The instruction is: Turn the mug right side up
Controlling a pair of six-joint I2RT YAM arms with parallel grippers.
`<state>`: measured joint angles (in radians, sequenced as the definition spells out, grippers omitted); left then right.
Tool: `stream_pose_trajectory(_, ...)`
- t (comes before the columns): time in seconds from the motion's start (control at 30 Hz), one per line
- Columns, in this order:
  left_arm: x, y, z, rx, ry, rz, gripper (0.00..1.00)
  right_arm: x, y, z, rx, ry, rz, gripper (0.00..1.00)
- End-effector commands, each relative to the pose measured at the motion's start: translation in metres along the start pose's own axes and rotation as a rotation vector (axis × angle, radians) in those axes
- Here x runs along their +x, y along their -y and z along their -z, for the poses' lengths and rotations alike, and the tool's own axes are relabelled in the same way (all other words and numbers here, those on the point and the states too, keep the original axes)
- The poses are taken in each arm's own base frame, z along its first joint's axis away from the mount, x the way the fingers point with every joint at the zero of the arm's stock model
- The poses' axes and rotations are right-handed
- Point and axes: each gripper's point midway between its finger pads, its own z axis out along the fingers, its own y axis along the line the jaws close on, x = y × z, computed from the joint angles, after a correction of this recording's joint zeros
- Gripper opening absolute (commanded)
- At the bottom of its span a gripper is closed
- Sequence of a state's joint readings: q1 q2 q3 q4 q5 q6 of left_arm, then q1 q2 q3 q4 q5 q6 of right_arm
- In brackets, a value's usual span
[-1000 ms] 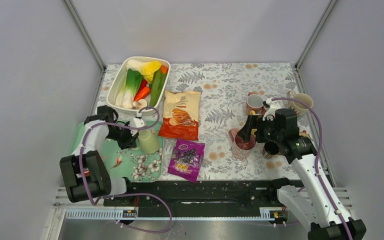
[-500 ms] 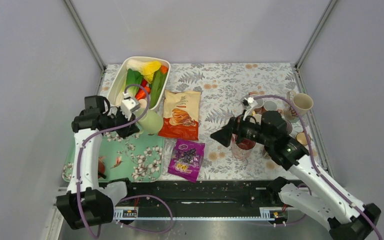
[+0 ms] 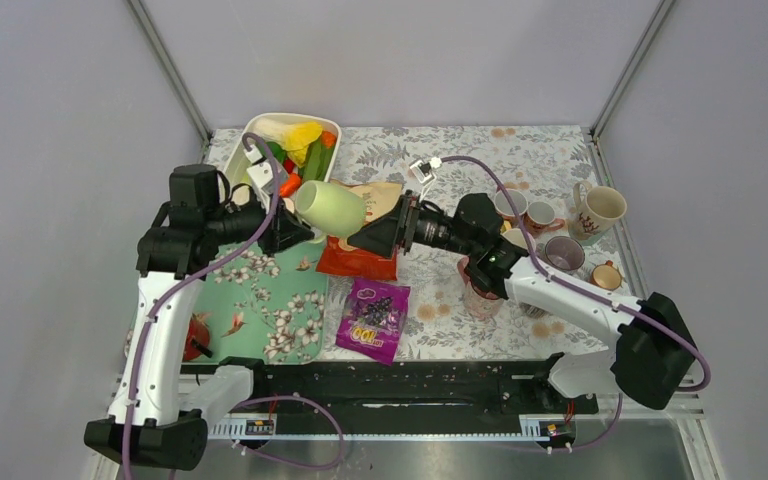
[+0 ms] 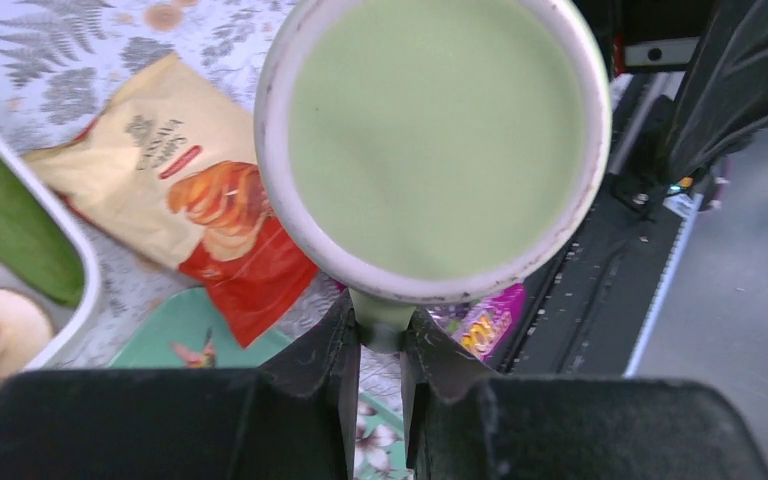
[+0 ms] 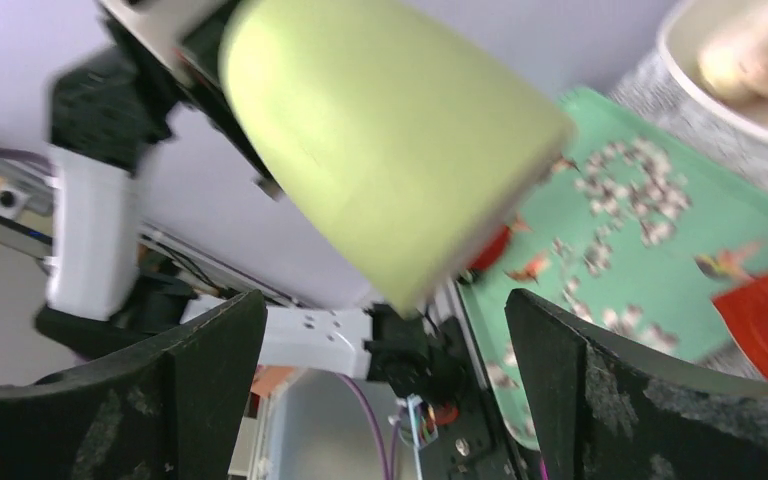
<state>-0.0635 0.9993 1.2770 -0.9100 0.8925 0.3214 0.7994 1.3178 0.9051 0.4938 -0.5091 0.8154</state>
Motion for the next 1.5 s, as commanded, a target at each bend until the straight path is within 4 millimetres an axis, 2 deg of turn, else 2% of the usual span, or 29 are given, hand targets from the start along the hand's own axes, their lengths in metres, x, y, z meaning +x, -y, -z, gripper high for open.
stream_pose_trajectory(0.0, -0.036, 0.030, -0.001, 0.130, 0.101, -0.035, 0.00, -0.042, -0.074, -0.006, -0.280, 0.113, 0.045, 0.98)
stream_pose_trajectory(0.13, -0.031, 0.039, -0.008, 0.175, 0.081, -0.033, 0.00, -0.043, -0.092, -0.009, -0.366, 0.113, 0.025, 0.92)
stream_pose_trajectory(0.23, -0.026, 0.053, -0.015, 0.235, 0.062, -0.042, 0.00, -0.043, -0.104, -0.012, -0.438, 0.105, 0.018, 0.73)
stream_pose_trajectory(0.27, -0.023, 0.055, -0.018, 0.244, 0.051, -0.045, 0.00, -0.045, -0.107, -0.011, -0.455, 0.108, 0.013, 0.62)
stream_pose_trajectory(0.33, -0.017, 0.055, -0.021, 0.244, 0.037, -0.047, 0.00, -0.047, -0.111, -0.008, -0.464, 0.121, 0.017, 0.16)
stream_pose_trajectory(0.37, -0.015, 0.053, -0.021, 0.235, 0.030, -0.062, 0.00, -0.049, -0.108, -0.006, -0.440, 0.134, 0.023, 0.02)
stream_pose_trajectory(0.43, -0.005, 0.044, -0.020, 0.180, -0.005, -0.093, 0.00, -0.052, -0.093, -0.002, -0.348, 0.156, 0.061, 0.00)
stream_pose_trajectory(0.47, 0.000, 0.040, -0.019, 0.156, -0.026, -0.108, 0.11, -0.053, -0.082, 0.001, -0.277, 0.159, 0.089, 0.00)
stream_pose_trajectory(0.53, 0.012, 0.033, -0.016, 0.110, -0.072, -0.118, 0.48, -0.059, -0.060, 0.010, -0.130, 0.165, 0.169, 0.00)
stream_pose_trajectory(0.6, 0.022, 0.022, -0.013, 0.033, -0.106, -0.118, 0.77, -0.066, -0.034, 0.026, 0.035, 0.157, 0.271, 0.00)
stream_pose_trajectory(0.63, 0.024, 0.016, -0.011, -0.013, -0.116, -0.125, 0.95, -0.072, -0.018, 0.035, 0.137, 0.152, 0.316, 0.00)
stream_pose_trajectory(0.67, 0.028, 0.008, -0.008, -0.060, -0.131, -0.129, 0.99, -0.077, -0.003, 0.046, 0.230, 0.132, 0.366, 0.00)
stream_pose_trajectory(0.77, 0.037, -0.012, 0.001, -0.184, -0.177, -0.144, 0.99, -0.090, 0.048, 0.087, 0.525, 0.047, 0.496, 0.00)
stream_pose_trajectory(0.87, 0.049, -0.026, 0.006, -0.260, -0.221, -0.151, 0.99, -0.100, 0.094, 0.121, 0.775, -0.076, 0.541, 0.00)
stream_pose_trajectory(0.93, 0.061, -0.039, 0.009, -0.319, -0.269, -0.141, 0.99, -0.102, 0.124, 0.137, 0.916, -0.200, 0.558, 0.00)
stream_pose_trajectory(0.97, 0.068, -0.047, 0.011, -0.354, -0.301, -0.131, 0.99, -0.089, 0.148, 0.145, 0.985, -0.321, 0.532, 0.00)
stream_pose_trajectory(1.0, 0.076, -0.055, 0.012, -0.381, -0.336, -0.118, 0.99, -0.087, 0.162, 0.151, 1.040, -0.396, 0.524, 0.00)
stream_pose_trajectory(1.17, 0.115, -0.097, 0.036, -0.504, -0.505, -0.034, 0.99, -0.071, 0.220, 0.165, 1.189, -0.654, 0.473, 0.00)
stream_pose_trajectory(1.33, 0.138, -0.134, 0.074, -0.595, -0.582, 0.030, 0.98, -0.059, 0.258, 0.165, 1.223, -0.758, 0.436, 0.00)
stream_pose_trajectory(1.47, 0.163, -0.155, 0.108, -0.659, -0.667, 0.085, 0.98, -0.047, 0.286, 0.171, 1.254, -0.873, 0.422, 0.00)
